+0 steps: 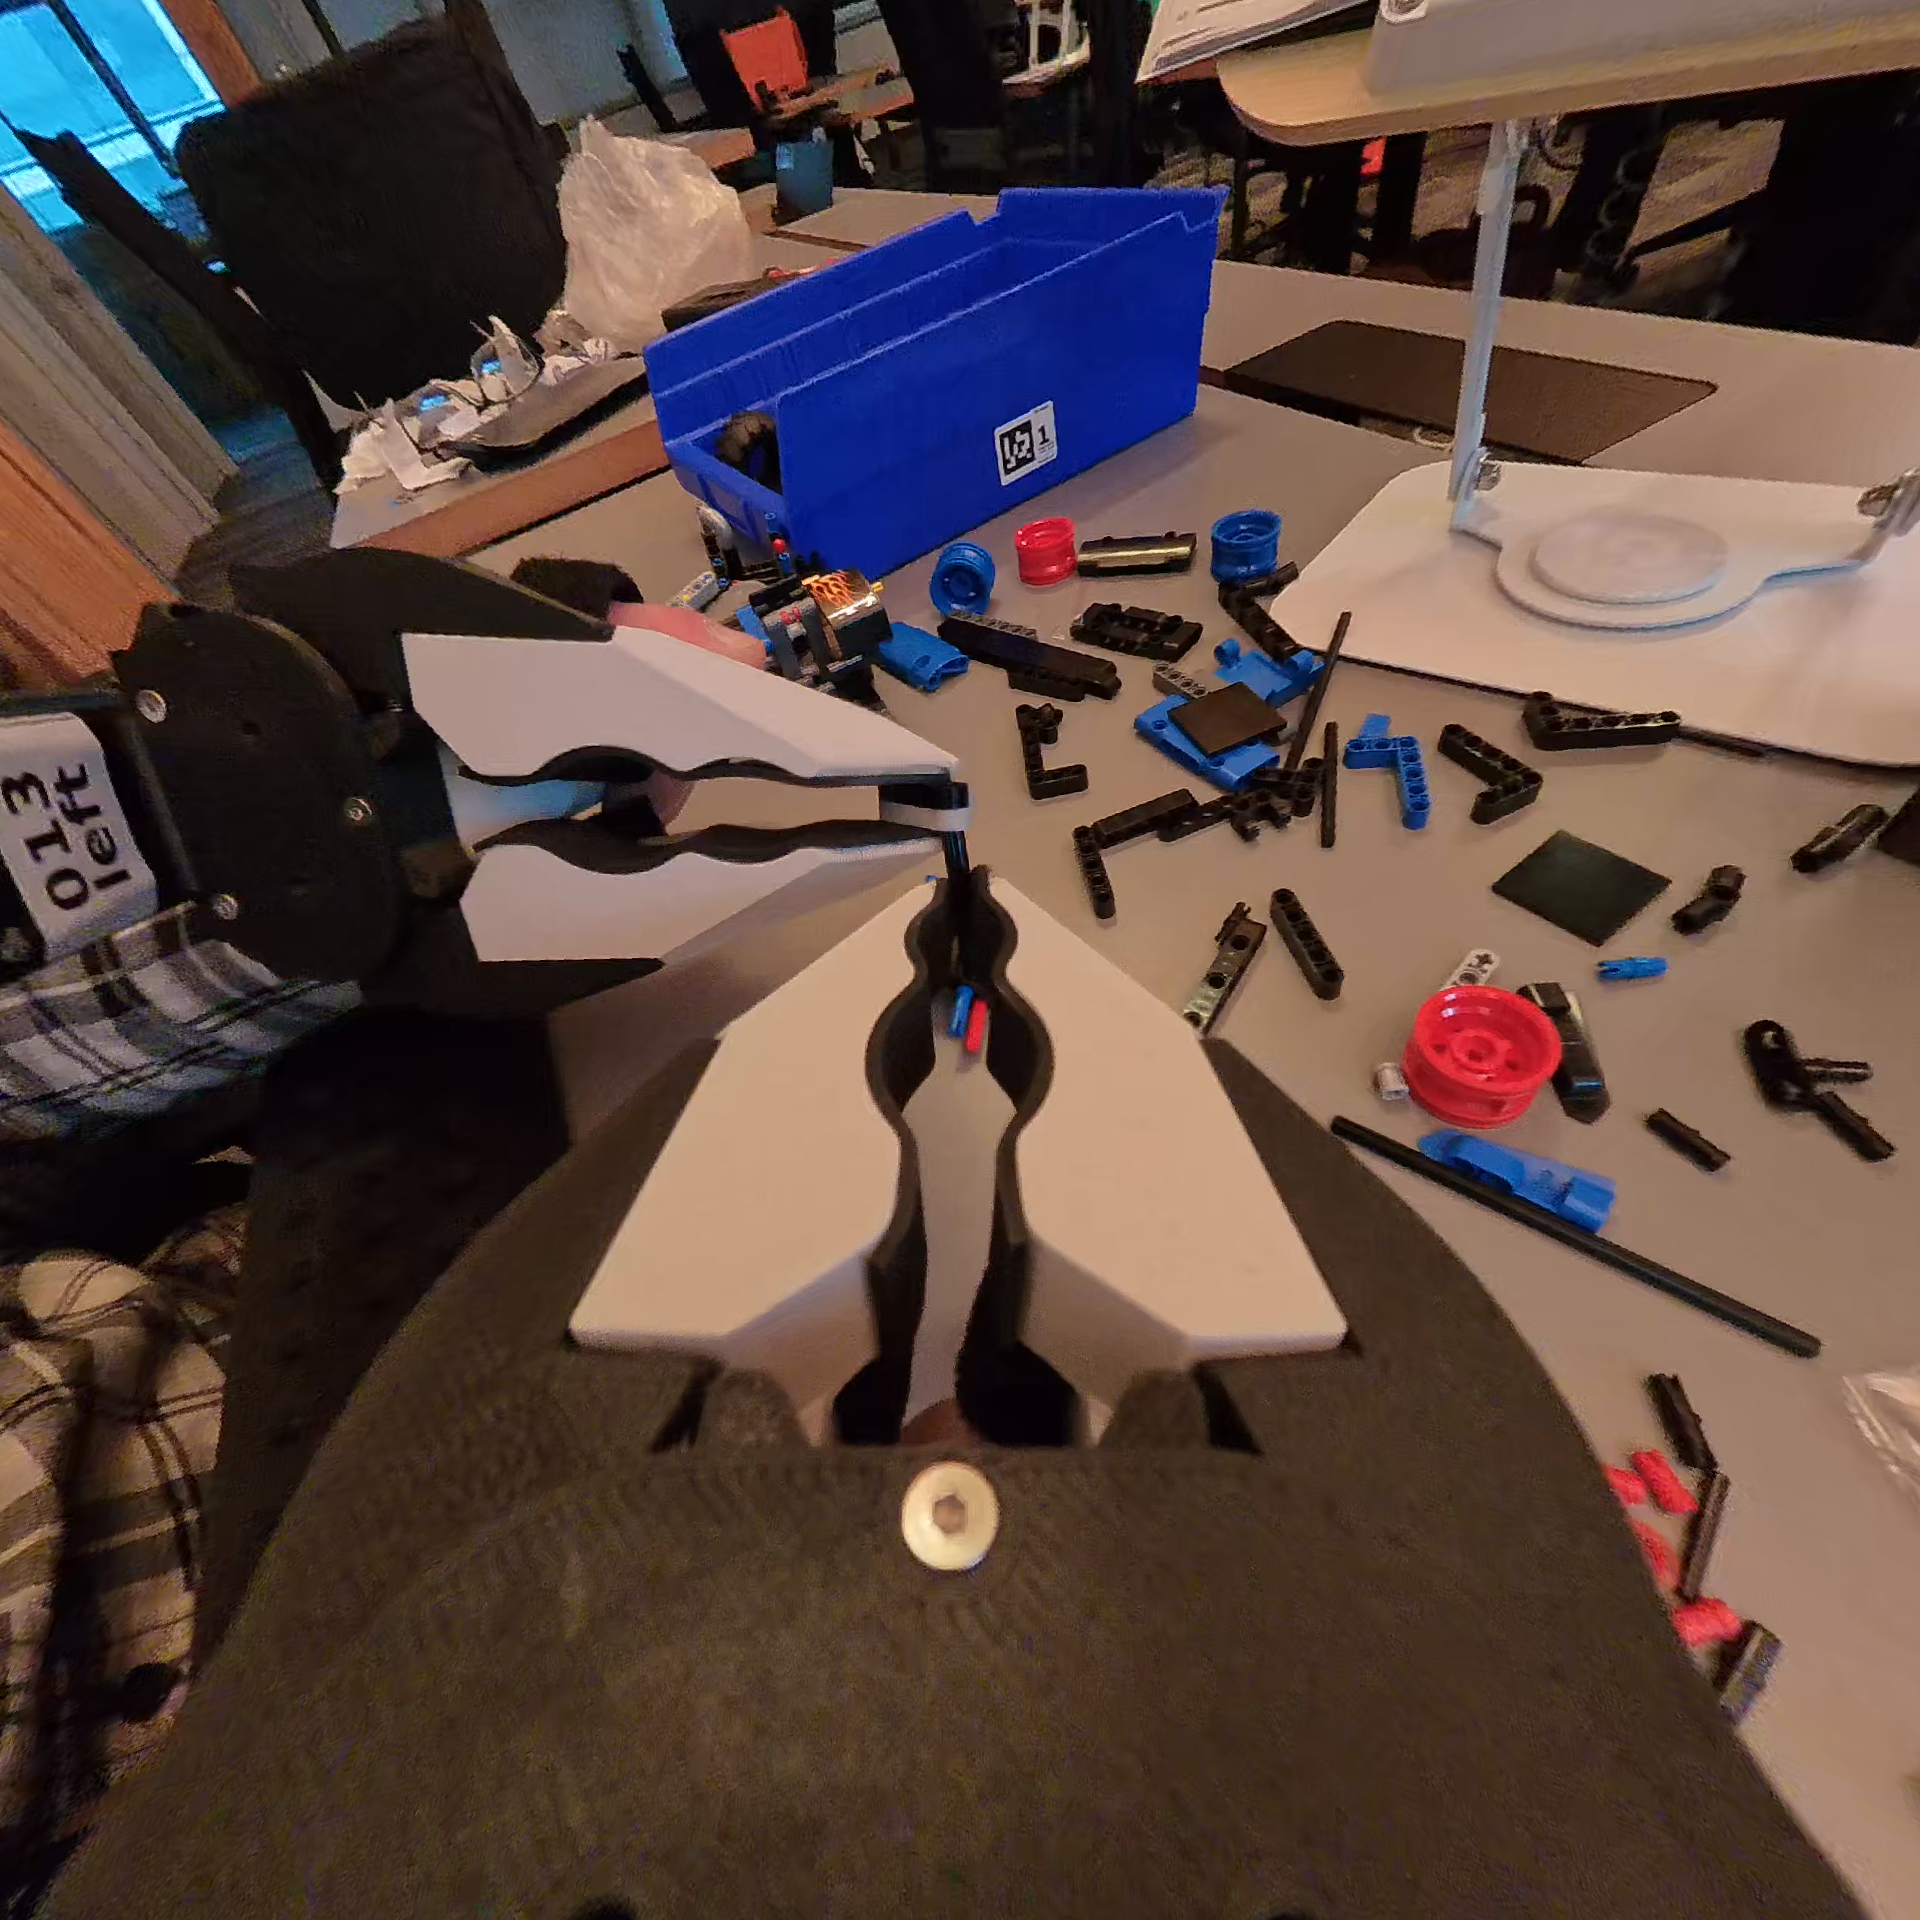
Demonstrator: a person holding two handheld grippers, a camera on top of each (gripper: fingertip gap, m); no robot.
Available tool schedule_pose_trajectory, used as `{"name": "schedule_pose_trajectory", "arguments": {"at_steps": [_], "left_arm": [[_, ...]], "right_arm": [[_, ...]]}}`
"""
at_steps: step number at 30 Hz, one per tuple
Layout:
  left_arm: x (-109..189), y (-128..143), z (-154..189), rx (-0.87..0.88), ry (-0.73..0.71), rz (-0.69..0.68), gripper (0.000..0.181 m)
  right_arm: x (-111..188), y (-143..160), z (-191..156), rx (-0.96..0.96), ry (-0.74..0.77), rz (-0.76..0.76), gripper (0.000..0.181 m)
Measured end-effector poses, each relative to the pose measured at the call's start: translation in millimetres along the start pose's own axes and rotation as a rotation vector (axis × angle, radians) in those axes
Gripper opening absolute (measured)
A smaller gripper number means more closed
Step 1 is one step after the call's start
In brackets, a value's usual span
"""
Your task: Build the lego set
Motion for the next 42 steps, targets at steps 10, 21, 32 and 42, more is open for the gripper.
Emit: {"name": "schedule_pose_trajectory", "arguments": {"at_steps": [10, 21, 32, 42], "left_arm": [[7.2, 4.8, -1.5, -0.065, -0.025, 0.038, 0.005], [11.2, 9.5, 5.1, -0.136, -0.002, 0.041, 0.004], [18.9, 21.7, 23.6, -0.247, 0.115, 0.025, 0.004], [23.5, 29.6, 49.2, -0.344, 0.202, -0.008, 0.004]], "right_arm": [[-5.5, 2.3, 1.0, -0.131, -0.094, 0.049, 0.000], [-12.5, 10.2, 0.5, -0.152, -0.121, 0.018, 0.000], [-23.5, 27.5, -1.9, -0.098, -0.118, -0.166, 0.000], [-37.4, 46.5, -7.1, 0.017, -0.060, -0.359, 0.000]]}}
Point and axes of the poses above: each gripper's, where its closed fingertips meet, x back along the fingers, y out of its underside, z = x × y across the jaws, the point moved 9 cm from there along x, back along the fingers, and after that the axes turned 4 degrees about -y, right-handed, at the moved point
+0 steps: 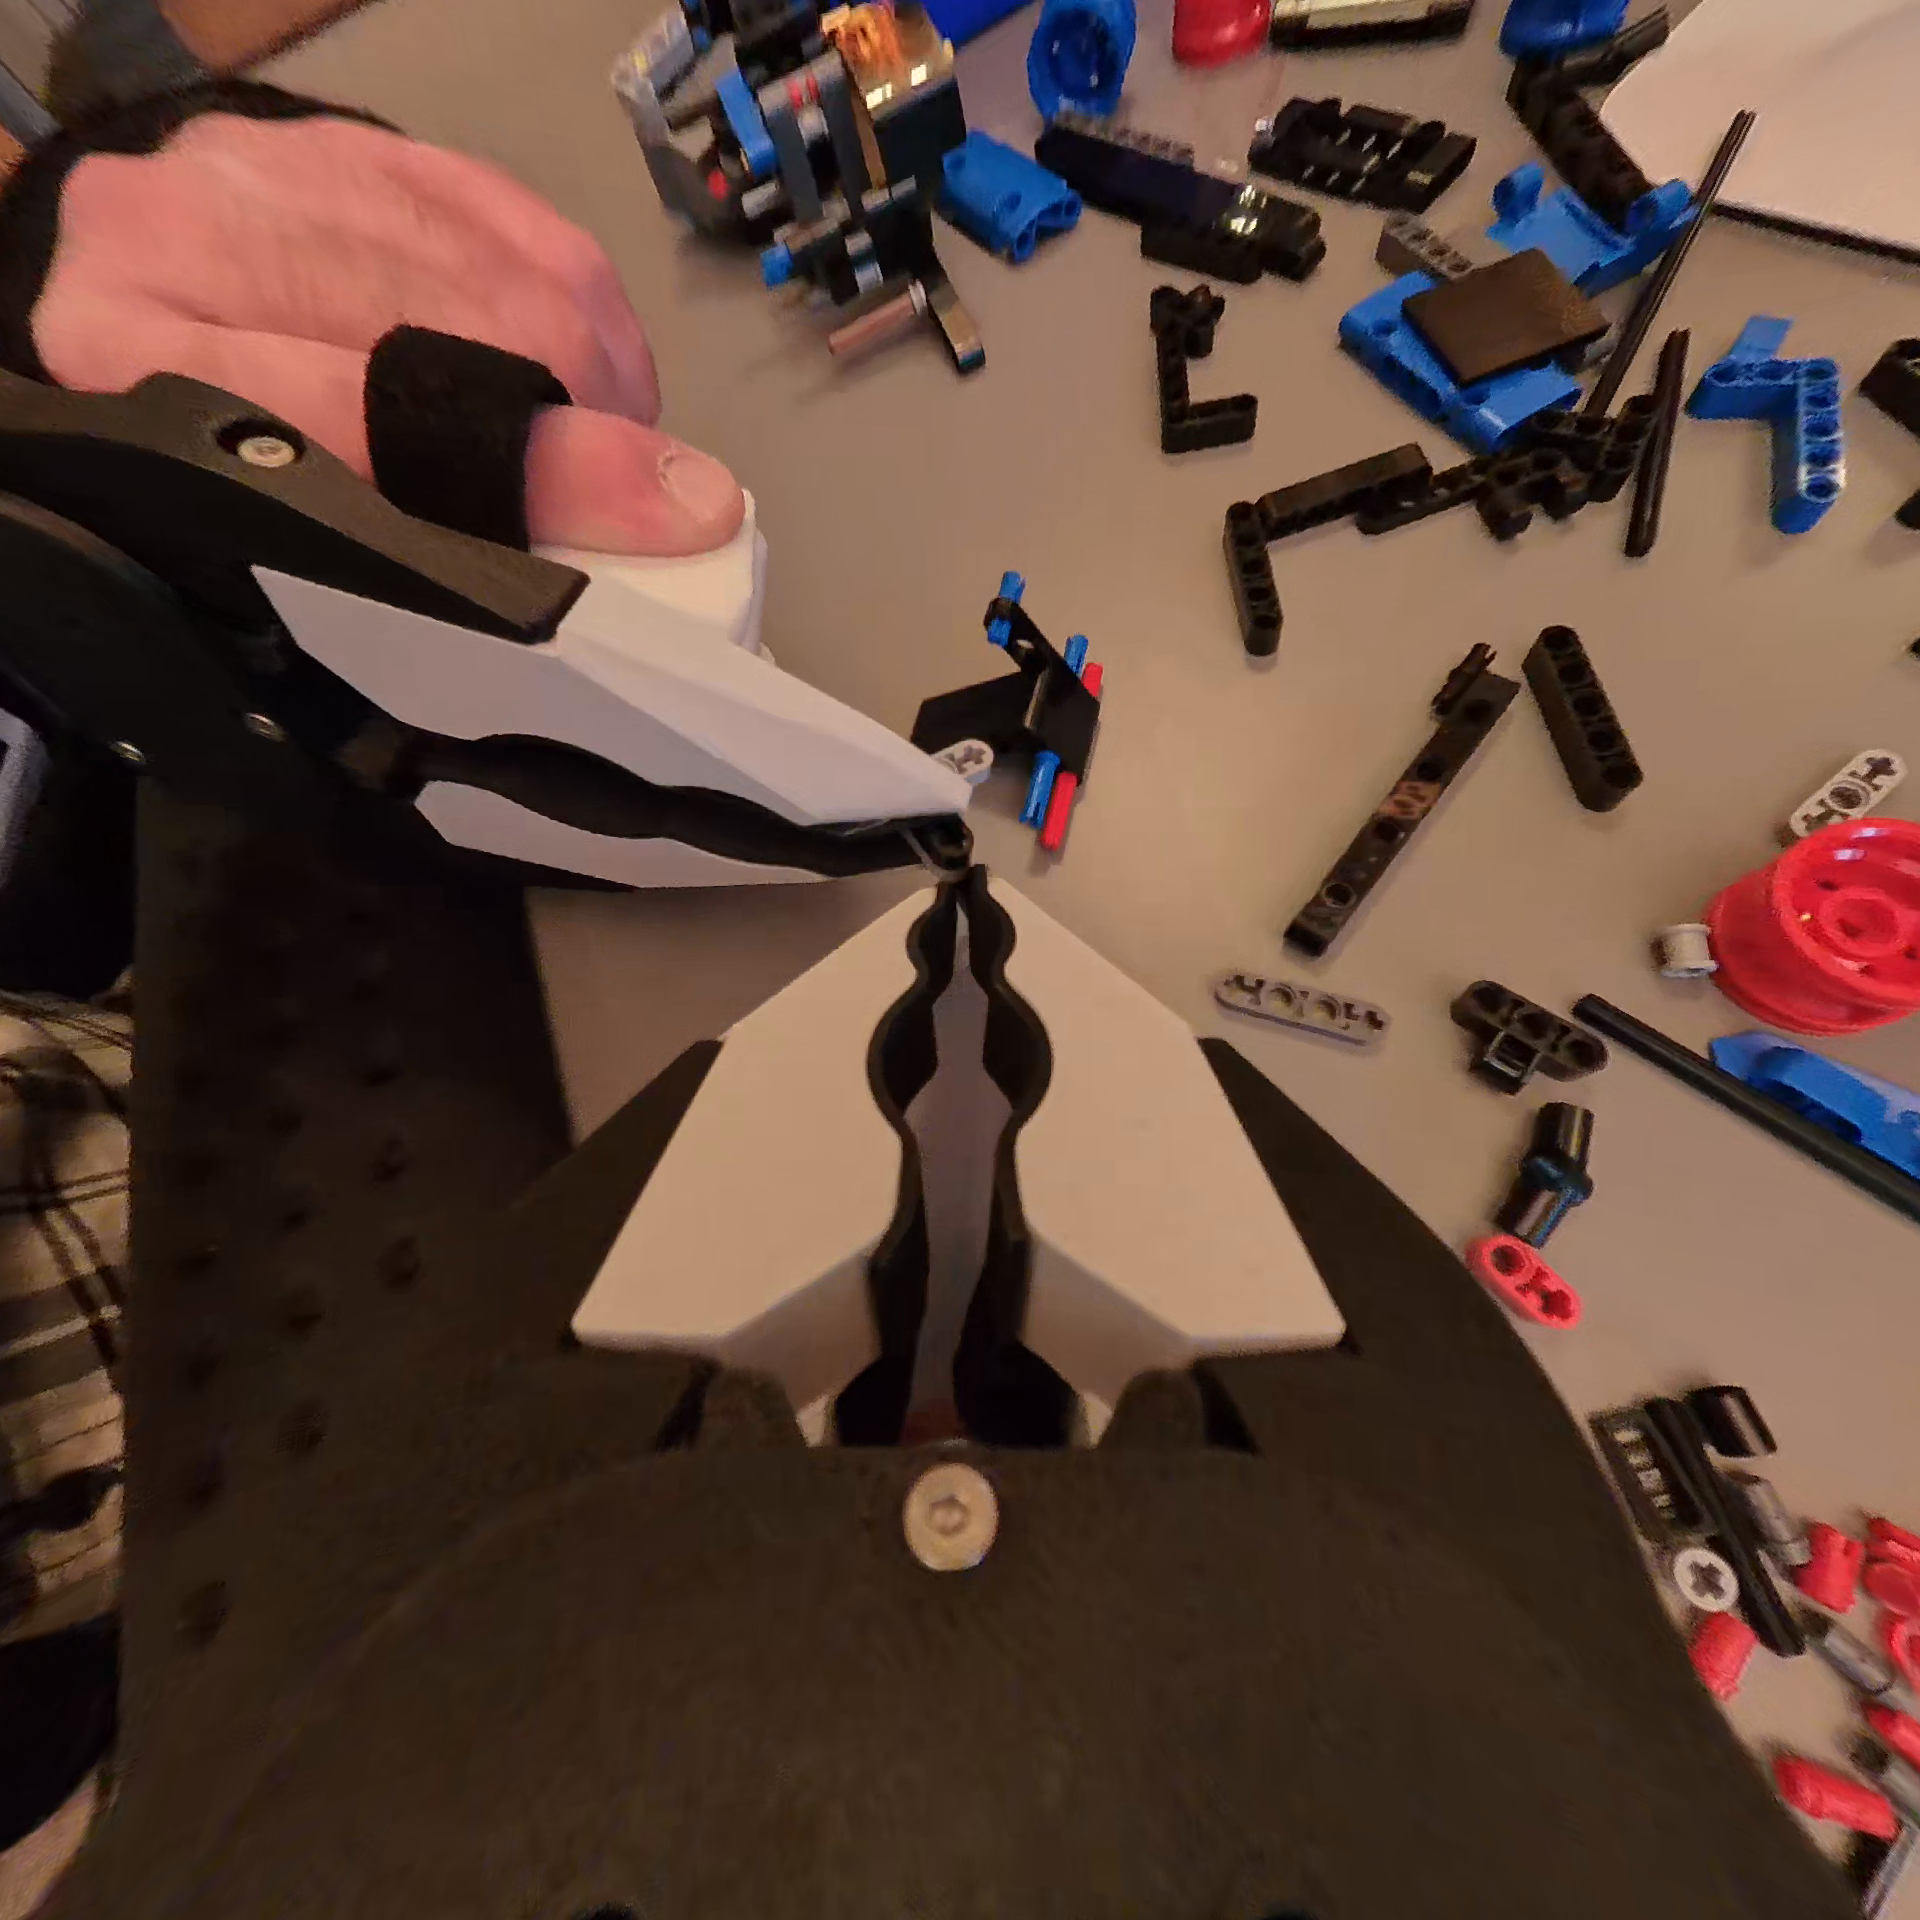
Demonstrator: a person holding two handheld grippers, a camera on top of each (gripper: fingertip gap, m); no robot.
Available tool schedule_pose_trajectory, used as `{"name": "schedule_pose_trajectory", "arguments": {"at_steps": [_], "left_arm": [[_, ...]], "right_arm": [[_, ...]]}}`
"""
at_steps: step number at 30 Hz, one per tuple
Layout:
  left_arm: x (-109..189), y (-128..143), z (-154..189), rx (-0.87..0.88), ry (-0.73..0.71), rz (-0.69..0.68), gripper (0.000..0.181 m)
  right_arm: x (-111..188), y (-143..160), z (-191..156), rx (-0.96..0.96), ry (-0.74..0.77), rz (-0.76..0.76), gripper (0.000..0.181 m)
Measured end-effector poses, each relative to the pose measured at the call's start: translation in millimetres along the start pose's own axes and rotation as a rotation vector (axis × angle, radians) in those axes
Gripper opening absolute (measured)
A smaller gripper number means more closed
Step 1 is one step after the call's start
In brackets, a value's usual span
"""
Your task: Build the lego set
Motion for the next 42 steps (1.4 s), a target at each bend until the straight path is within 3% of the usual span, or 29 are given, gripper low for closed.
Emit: {"name": "schedule_pose_trajectory", "arguments": {"at_steps": [6, 7, 11, 19, 23, 30, 32, 35, 38, 42], "left_arm": [[1.6, 0.4, 6.3, -0.035, 0.005, 0.001, 0.004], [1.4, -1.0, 13.9, -0.055, 0.075, 0.004, 0.005], [-4.0, -3.3, 18.5, -0.127, 0.081, -0.005, 0.005], [0.3, -1.2, 14.6, -0.023, 0.103, 0.007, 0.005], [2.5, 5.4, 3.0, 0.150, 0.118, -0.019, 0.004], [5.9, 16.0, -9.3, 0.736, 0.425, -0.016, 0.005], [1.2, 24.6, -8.7, 0.871, 0.547, -0.059, 0.007], [-4.7, 39.4, -6.5, 1.015, 0.618, -0.123, 0.014], [-4.7, 47.1, -10.2, 1.095, 0.647, -0.125, 0.032], [3.7, 50.3, -8.1, 1.042, 0.620, -0.152, 0.049]], "right_arm": [[-4.5, 2.0, -1.9, 0.043, 0.037, -0.048, 0.000], [-5.4, 3.0, -1.3, 0.059, 0.056, -0.061, 0.000], [-1.9, -9.2, -7.2, 0.099, 0.041, 0.000, 0.000], [17.4, -7.7, 7.0, 0.142, 0.078, 0.001, 0.000], [12.4, -8.8, 3.9, 0.232, 0.066, -0.062, 0.007], [4.0, -12.7, 6.1, 0.325, 0.047, -0.141, 0.015], [4.0, -15.0, 6.9, 0.331, 0.027, -0.147, 0.015], [3.0, -14.3, 7.8, 0.321, 0.018, -0.160, 0.018], [2.2, -12.4, 7.3, 0.326, 0.020, -0.174, 0.025], [2.9, -12.2, 0.2, 0.388, 0.047, -0.196, 0.032]]}}
Point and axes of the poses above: each gripper's, where its closed fingertips meet, x back along the fingers, y out of its underside, z = x × y across the jaws, the point moved 9 cm from there along x, back along the fingers, and after that the axes turned 4 degrees about -y, right-handed, at the moved point
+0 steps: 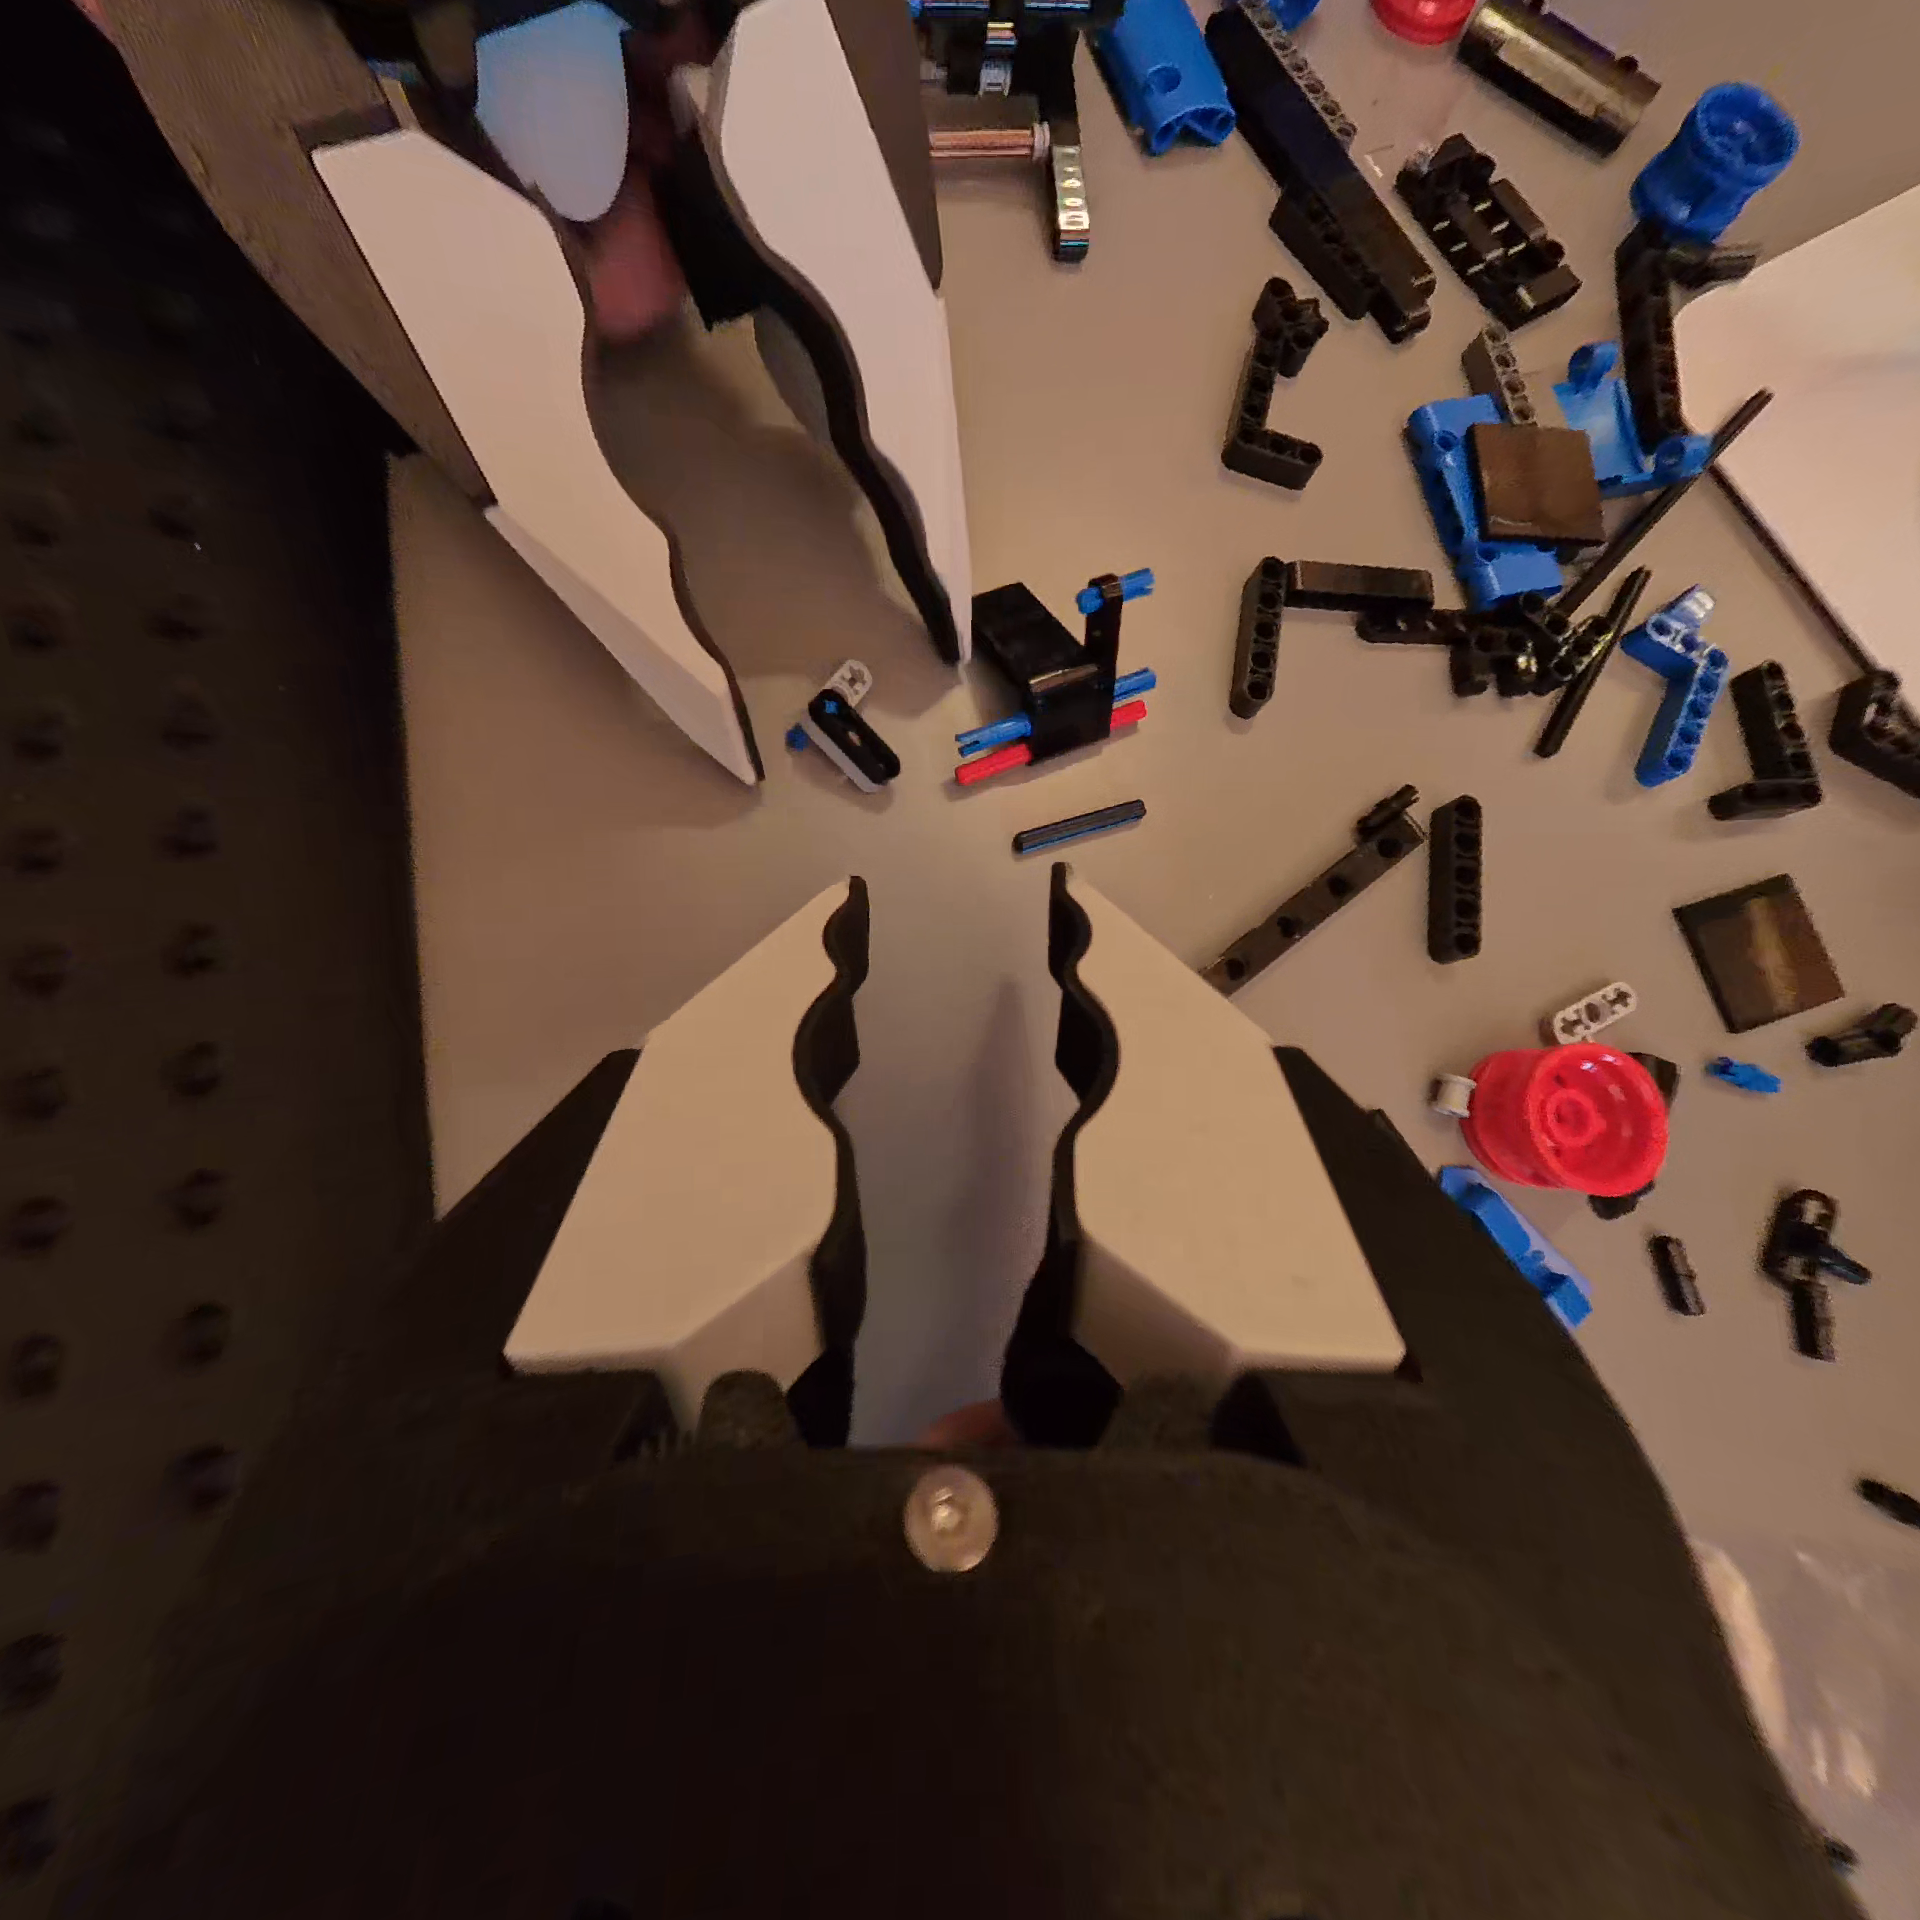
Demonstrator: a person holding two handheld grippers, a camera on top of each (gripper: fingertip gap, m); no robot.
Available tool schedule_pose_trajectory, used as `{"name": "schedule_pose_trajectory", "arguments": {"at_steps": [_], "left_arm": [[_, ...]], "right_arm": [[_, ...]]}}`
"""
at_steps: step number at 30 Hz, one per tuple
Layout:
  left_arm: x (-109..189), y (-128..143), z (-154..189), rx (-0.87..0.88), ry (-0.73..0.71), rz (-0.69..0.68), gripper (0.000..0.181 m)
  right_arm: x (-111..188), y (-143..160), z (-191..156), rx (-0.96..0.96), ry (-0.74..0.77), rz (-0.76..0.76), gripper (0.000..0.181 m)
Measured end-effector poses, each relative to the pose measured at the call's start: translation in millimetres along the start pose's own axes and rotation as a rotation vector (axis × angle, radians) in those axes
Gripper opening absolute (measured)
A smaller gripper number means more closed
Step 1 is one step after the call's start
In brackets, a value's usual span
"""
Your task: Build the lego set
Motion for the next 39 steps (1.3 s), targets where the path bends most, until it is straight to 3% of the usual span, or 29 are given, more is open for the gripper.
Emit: {"name": "schedule_pose_trajectory", "arguments": {"at_steps": [2, 6, 10, 12, 16, 18, 19, 21, 24, 28, 31, 33, 34, 36, 38, 39], "left_arm": [[4.5, 2.1, 1.8, -0.075, -0.087, -0.008, 0.057], [5.9, 7.4, 6.0, -0.019, -0.043, -0.008, 0.088], [3.4, 5.3, 5.4, 0.013, -0.033, -0.042, 0.095], [2.3, 5.5, 4.6, 0.048, -0.025, -0.057, 0.096], [2.9, 6.6, -0.6, 0.123, -0.090, -0.056, 0.091], [4.0, 6.2, -3.1, 0.173, -0.075, -0.038, 0.094], [4.4, 6.8, -2.7, 0.186, -0.044, -0.021, 0.108], [6.1, 8.9, -4.6, 0.196, -0.041, -0.025, 0.117], [6.4, 12.0, -6.5, 0.160, -0.151, -0.056, 0.098], [8.5, 15.0, -6.5, 0.180, -0.172, -0.053, 0.101], [11.6, 15.4, -13.5, 0.215, -0.291, -0.046, 0.089], [14.5, 17.9, -14.1, 0.204, -0.352, -0.029, 0.102], [16.3, 18.3, -15.4, 0.200, -0.395, -0.030, 0.099], [18.1, 18.9, -19.0, 0.206, -0.474, -0.046, 0.076], [18.9, 21.2, -22.7, 0.229, -0.496, -0.064, 0.038], [18.6, 22.3, -24.6, 0.255, -0.482, -0.066, 0.031]], "right_arm": [[-1.6, 1.9, -2.1, 0.009, 0.012, -0.034, 0.037], [-7.2, 6.4, -4.8, -0.097, -0.048, -0.053, 0.085], [-15.0, 13.2, -14.2, -0.153, -0.103, -0.079, 0.121], [-16.8, 12.5, -14.9, -0.184, -0.103, -0.058, 0.129], [-16.9, 12.2, -8.9, -0.196, -0.001, -0.108, 0.116], [-15.0, 8.1, -7.6, -0.203, 0.021, -0.118, 0.085], [-14.8, 6.8, -7.5, -0.194, 0.039, -0.123, 0.080], [-18.3, 6.2, -8.5, -0.224, 0.036, -0.123, 0.094], [-22.6, 6.2, -12.3, -0.210, 0.016, -0.108, 0.119], [-24.6, 4.6, -14.4, -0.222, 0.051, -0.075, 0.117], [-24.6, 2.0, -8.6, -0.265, 0.135, -0.058, 0.101], [-25.4, 3.8, -5.3, -0.319, 0.124, -0.076, 0.106], [-25.7, 4.4, -3.6, -0.326, 0.120, -0.080, 0.110], [-27.0, 3.5, -0.9, -0.347, 0.129, -0.082, 0.111], [-28.3, 2.5, 0.9, -0.349, 0.135, -0.076, 0.109], [-29.1, 2.5, 2.6, -0.341, 0.133, -0.070, 0.110]]}}
Point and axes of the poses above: each gripper's, where its closed fingertips meet, x back along the fingers, y out of its underside, z = x × y across the jaws, the point moved 9 cm from there along x, back along the fingers, and after that the axes turned 4 degrees about -y, right-handed, at the moved point
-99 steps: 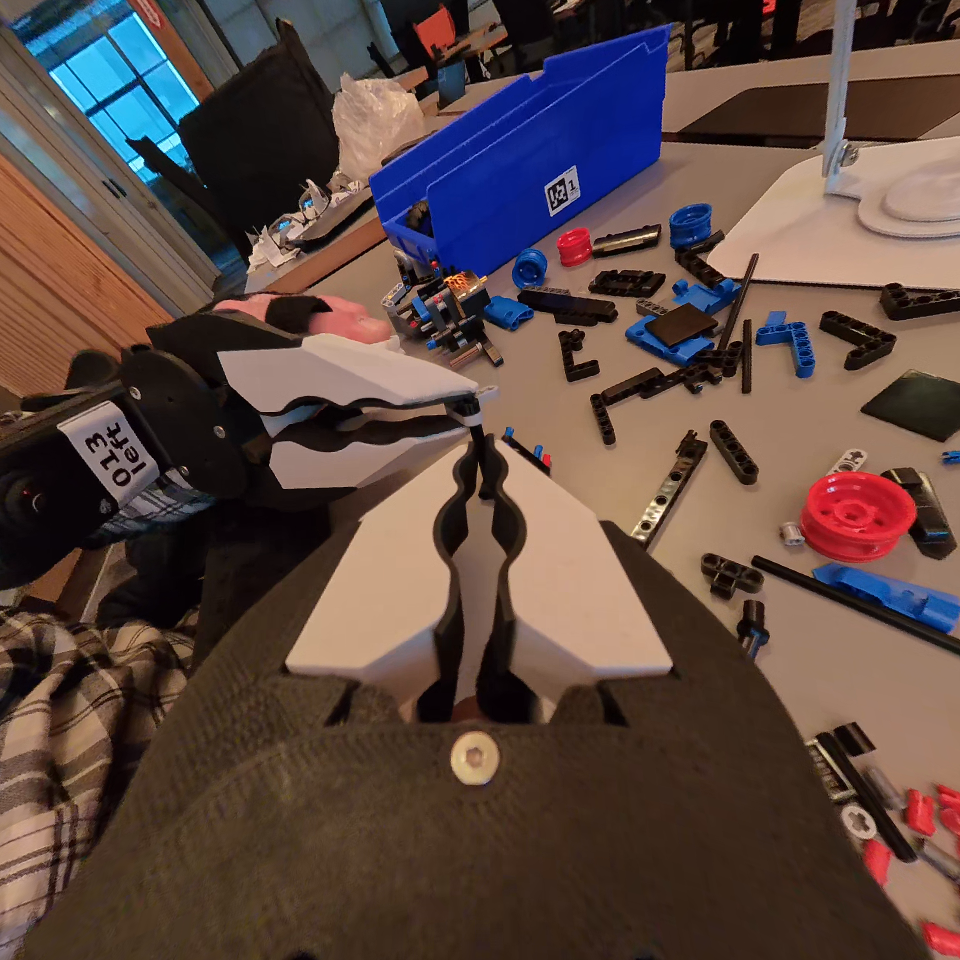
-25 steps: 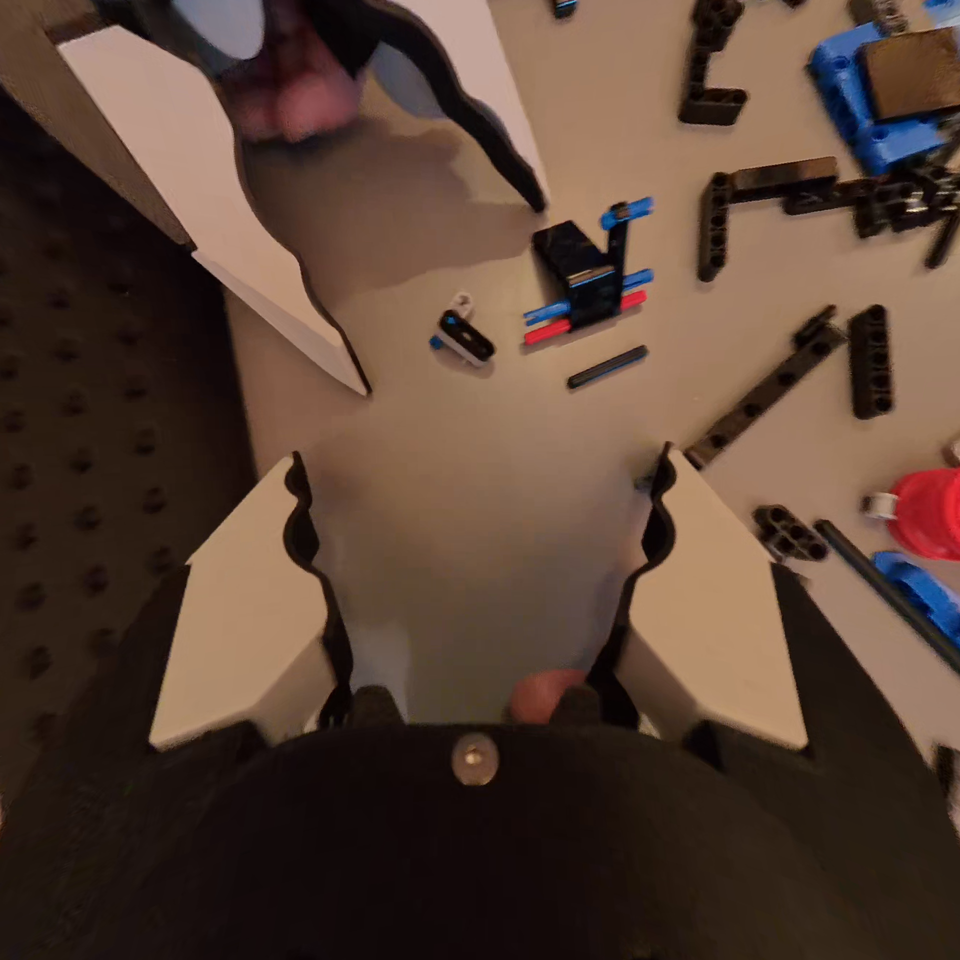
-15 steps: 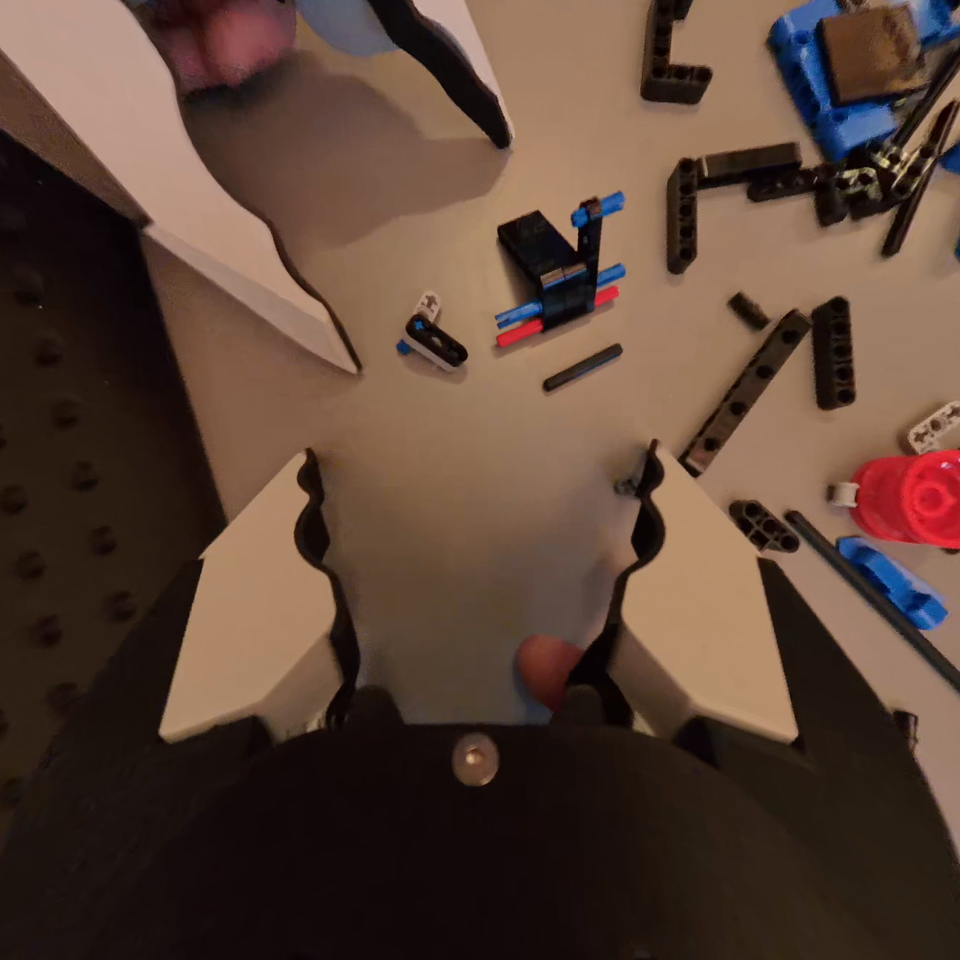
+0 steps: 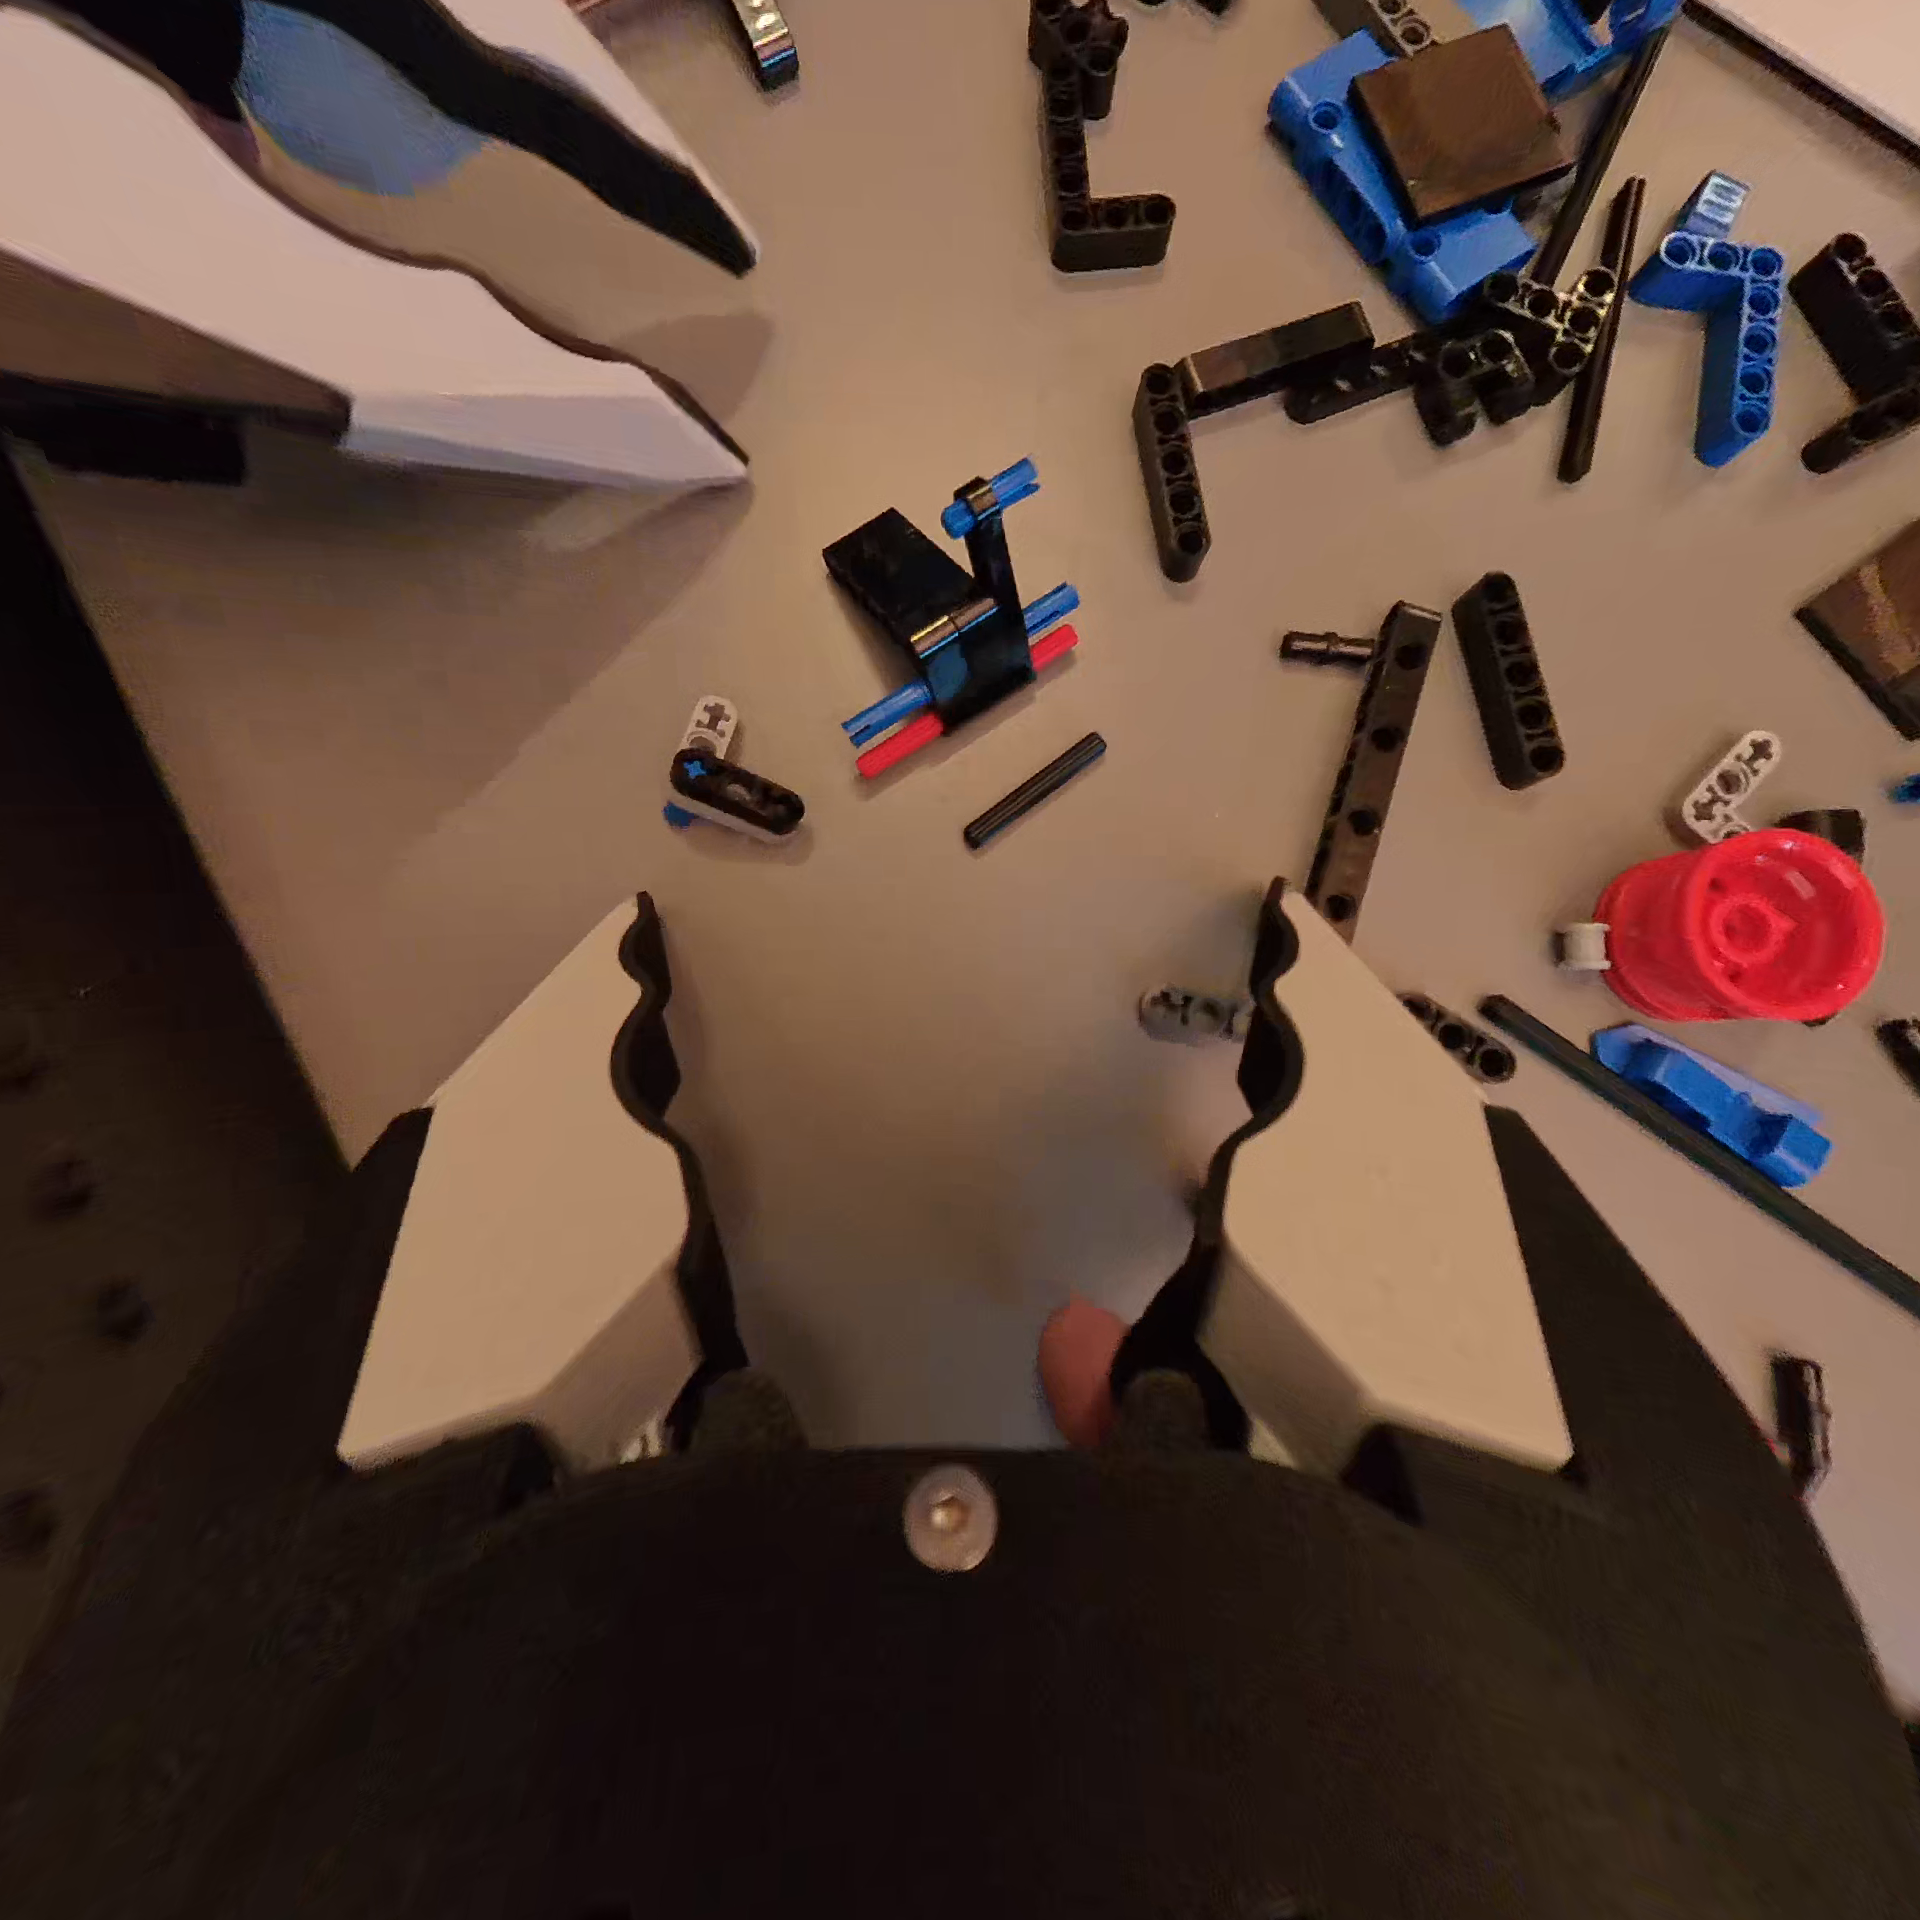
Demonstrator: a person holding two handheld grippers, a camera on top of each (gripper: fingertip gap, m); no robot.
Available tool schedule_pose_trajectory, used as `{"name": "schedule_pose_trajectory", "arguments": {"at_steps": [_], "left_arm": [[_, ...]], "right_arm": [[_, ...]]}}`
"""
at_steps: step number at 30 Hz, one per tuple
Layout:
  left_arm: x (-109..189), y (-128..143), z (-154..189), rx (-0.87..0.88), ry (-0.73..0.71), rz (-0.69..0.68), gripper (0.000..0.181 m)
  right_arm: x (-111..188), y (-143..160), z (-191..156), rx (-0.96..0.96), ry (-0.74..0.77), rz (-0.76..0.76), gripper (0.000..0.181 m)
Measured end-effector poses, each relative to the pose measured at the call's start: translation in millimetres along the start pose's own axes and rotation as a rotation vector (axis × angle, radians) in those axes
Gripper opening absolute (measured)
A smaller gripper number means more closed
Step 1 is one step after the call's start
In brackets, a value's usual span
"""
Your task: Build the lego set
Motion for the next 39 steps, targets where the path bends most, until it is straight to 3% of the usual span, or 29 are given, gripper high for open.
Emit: {"name": "schedule_pose_trajectory", "arguments": {"at_steps": [2, 4, 5, 6, 8, 12, 17, 19, 21, 24, 28, 30, 32, 34, 37, 38, 39], "left_arm": [[-1.0, -0.6, -0.9, 0.057, 0.116, -0.015, 0.043], [-0.5, -5.8, 1.2, 0.145, 0.294, -0.033, 0.086], [-1.1, -9.4, 0.4, 0.170, 0.350, -0.041, 0.091], [-3.6, -11.6, -2.9, 0.175, 0.355, -0.050, 0.087], [-9.8, -11.7, -9.3, 0.172, 0.285, -0.040, 0.062], [-11.5, -6.0, -5.5, 0.062, 0.124, 0.000, 0.066], [-5.0, 2.2, -5.5, 0.073, 0.155, 0.006, 0.074], [-2.5, 2.6, -3.6, 0.063, 0.148, 0.004, 0.067], [0.7, 4.0, -5.3, 0.048, 0.128, 0.000, 0.042], [1.9, 7.3, -13.2, 0.074, 0.050, -0.001, 0.049], [-2.0, 4.2, -12.3, 0.101, 0.130, -0.020, 0.057], [-7.6, 1.4, -14.7, 0.112, 0.097, -0.006, 0.066], [-7.1, 3.5, -16.7, 0.154, 0.053, -0.001, 0.055], [-1.1, 7.1, -18.0, 0.090, -0.079, 0.023, 0.047], [0.6, 8.2, -18.9, 0.068, -0.155, 0.012, 0.051], [0.2, 7.4, -20.1, 0.085, -0.134, -0.001, 0.050], [-0.5, 5.4, -21.1, 0.115, -0.092, -0.021, 0.060]], "right_arm": [[-2.5, -0.6, 4.5, 0.003, -0.010, 0.012, 0.118], [-4.3, -1.1, 7.1, 0.019, -0.022, 0.029, 0.120], [-6.1, -0.9, 7.6, 0.022, -0.023, 0.052, 0.123], [-7.7, -0.3, 7.3, 0.027, -0.023, 0.081, 0.126], [-8.8, -0.9, 7.8, 0.031, -0.014, 0.089, 0.130], [-9.8, -0.6, 10.2, 0.018, -0.017, 0.081, 0.137], [-10.1, -0.8, 9.5, 0.014, -0.015, 0.081, 0.137], [-10.0, -0.7, 9.3, 0.014, -0.015, 0.081, 0.137], [-10.0, -0.7, 9.2, 0.014, -0.015, 0.081, 0.137], [-10.0, -0.7, 9.0, 0.014, -0.015, 0.081, 0.137], [-10.0, -0.6, 8.8, 0.013, -0.015, 0.080, 0.137], [-10.0, -0.6, 8.8, 0.013, -0.015, 0.080, 0.137], [-10.0, -0.6, 8.7, 0.013, -0.015, 0.080, 0.137], [-10.0, -0.6, 8.7, 0.013, -0.015, 0.080, 0.137], [-10.0, -0.6, 8.7, 0.013, -0.015, 0.080, 0.137], [-9.9, -0.7, 8.7, 0.013, -0.015, 0.080, 0.137], [-9.9, -0.7, 8.8, 0.013, -0.015, 0.080, 0.137]]}}
Point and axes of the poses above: each gripper's, where its closed fingertips meet, x back along the fingers, y out of its underside, z = x × y across the jaws, the point moved 9 cm from there along x, back along the fingers, and after that the axes turned 4 degrees about -y, right-handed, at the moved point
